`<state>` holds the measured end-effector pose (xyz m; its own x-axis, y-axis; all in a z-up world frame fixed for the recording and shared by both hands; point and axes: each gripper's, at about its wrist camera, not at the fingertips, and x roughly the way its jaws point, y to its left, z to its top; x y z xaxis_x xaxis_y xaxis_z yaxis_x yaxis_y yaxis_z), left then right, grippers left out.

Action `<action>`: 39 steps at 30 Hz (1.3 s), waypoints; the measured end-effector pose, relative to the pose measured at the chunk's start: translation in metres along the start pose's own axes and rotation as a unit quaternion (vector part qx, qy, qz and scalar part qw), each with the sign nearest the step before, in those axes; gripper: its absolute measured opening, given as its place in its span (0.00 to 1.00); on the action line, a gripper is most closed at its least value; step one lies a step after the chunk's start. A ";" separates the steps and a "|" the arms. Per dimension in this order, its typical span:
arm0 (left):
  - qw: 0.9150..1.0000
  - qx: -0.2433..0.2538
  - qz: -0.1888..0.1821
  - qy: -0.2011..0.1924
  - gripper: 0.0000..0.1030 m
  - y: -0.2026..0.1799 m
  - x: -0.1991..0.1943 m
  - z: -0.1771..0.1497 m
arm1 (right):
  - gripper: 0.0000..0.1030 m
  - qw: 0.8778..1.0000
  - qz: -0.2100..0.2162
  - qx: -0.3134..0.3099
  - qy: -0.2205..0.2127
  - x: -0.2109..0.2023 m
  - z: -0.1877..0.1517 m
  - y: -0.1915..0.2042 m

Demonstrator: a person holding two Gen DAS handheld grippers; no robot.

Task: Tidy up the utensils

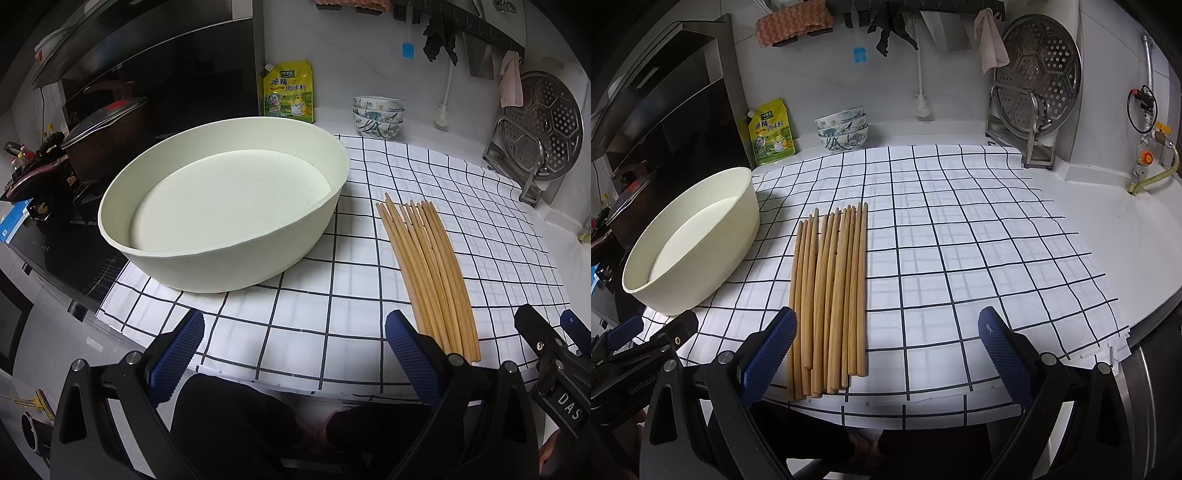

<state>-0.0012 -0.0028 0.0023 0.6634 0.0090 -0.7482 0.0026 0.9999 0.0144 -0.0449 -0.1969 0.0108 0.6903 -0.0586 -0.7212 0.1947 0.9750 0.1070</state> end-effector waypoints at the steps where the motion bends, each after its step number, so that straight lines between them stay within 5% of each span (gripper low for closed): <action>1: 1.000 0.000 0.000 0.000 0.94 0.000 0.000 0.000 | 0.91 1.000 0.000 0.000 0.001 0.000 0.000 0.000; 39: 1.000 0.000 -0.007 0.002 0.94 -0.005 0.001 -0.002 | 0.91 1.000 0.003 -0.004 0.004 0.002 0.000 0.001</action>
<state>-0.0018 -0.0073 0.0000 0.6596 -0.0044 -0.7516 0.0113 0.9999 0.0041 -0.0433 -0.1964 0.0090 0.6857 -0.0517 -0.7260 0.1859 0.9768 0.1060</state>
